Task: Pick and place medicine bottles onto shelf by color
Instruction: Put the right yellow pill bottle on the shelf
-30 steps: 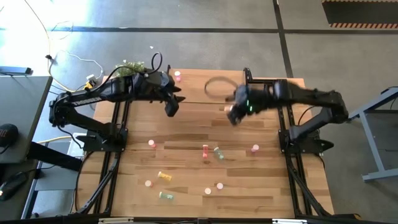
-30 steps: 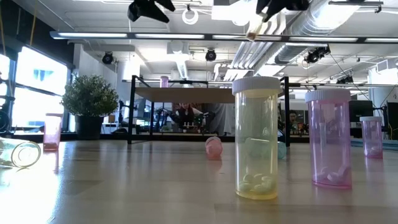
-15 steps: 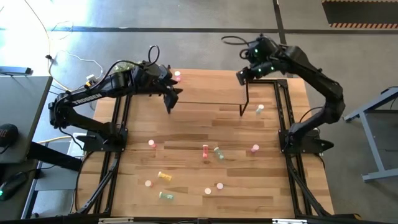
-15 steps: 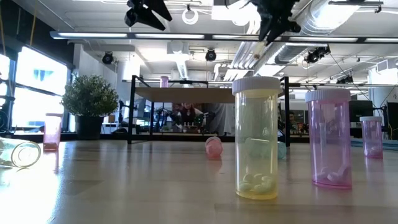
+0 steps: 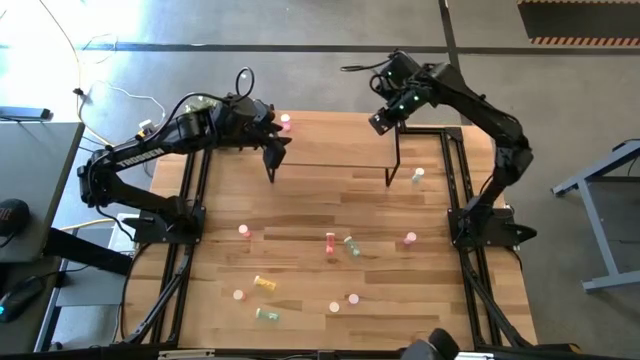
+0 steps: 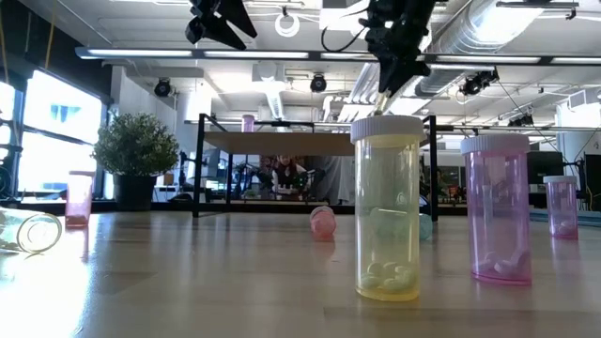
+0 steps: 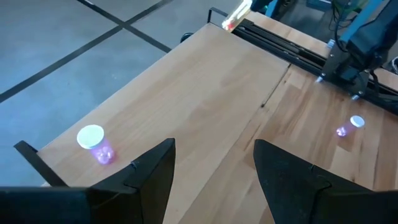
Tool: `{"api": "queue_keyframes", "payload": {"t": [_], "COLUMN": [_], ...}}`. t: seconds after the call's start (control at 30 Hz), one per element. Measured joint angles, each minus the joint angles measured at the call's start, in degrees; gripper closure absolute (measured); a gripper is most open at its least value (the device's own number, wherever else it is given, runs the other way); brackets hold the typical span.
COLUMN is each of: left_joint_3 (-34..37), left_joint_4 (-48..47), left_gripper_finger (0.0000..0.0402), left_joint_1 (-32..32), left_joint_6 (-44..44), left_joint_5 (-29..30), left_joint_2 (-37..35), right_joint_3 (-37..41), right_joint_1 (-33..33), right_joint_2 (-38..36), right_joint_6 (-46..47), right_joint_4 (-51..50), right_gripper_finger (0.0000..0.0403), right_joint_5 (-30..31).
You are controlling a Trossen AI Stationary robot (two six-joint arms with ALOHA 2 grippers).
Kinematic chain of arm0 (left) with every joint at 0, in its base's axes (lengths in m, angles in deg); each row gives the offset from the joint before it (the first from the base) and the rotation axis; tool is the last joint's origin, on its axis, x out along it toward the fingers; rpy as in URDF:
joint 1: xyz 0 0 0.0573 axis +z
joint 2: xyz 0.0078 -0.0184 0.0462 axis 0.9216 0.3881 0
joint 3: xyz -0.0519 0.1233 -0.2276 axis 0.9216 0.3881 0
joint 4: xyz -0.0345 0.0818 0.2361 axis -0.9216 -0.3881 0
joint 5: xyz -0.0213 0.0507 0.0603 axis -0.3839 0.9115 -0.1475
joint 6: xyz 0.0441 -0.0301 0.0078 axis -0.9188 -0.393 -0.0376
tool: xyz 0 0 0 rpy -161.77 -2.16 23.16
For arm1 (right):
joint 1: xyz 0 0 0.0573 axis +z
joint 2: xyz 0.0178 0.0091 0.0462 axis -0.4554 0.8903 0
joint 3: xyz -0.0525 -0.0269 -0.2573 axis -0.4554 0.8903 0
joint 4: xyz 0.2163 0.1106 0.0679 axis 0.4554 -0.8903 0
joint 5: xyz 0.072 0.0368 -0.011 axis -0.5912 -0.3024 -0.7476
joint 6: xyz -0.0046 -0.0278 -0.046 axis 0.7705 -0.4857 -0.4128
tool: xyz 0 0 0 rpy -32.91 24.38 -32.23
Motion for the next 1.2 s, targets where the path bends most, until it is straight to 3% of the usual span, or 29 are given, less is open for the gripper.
{"api": "queue_keyframes", "payload": {"t": [0.3,1.2], "left_joint_3": [0.00,0.00], "left_joint_4": [-0.01,0.01], "left_gripper_finger": [0.0193,0.0193], "left_joint_1": [0.67,0.67], "left_joint_6": [0.16,-0.04], "left_joint_5": [0.02,0.28], "left_joint_2": [0.00,0.02], "right_joint_3": [-11.32,-11.81], "right_joint_1": [0.01,-0.39], "right_joint_2": [9.53,15.58], "right_joint_6": [-4.74,-6.27], "right_joint_4": [-13.65,-14.10], "right_gripper_finger": [0.0299,0.0299], "right_joint_5": [1.56,1.27]}}
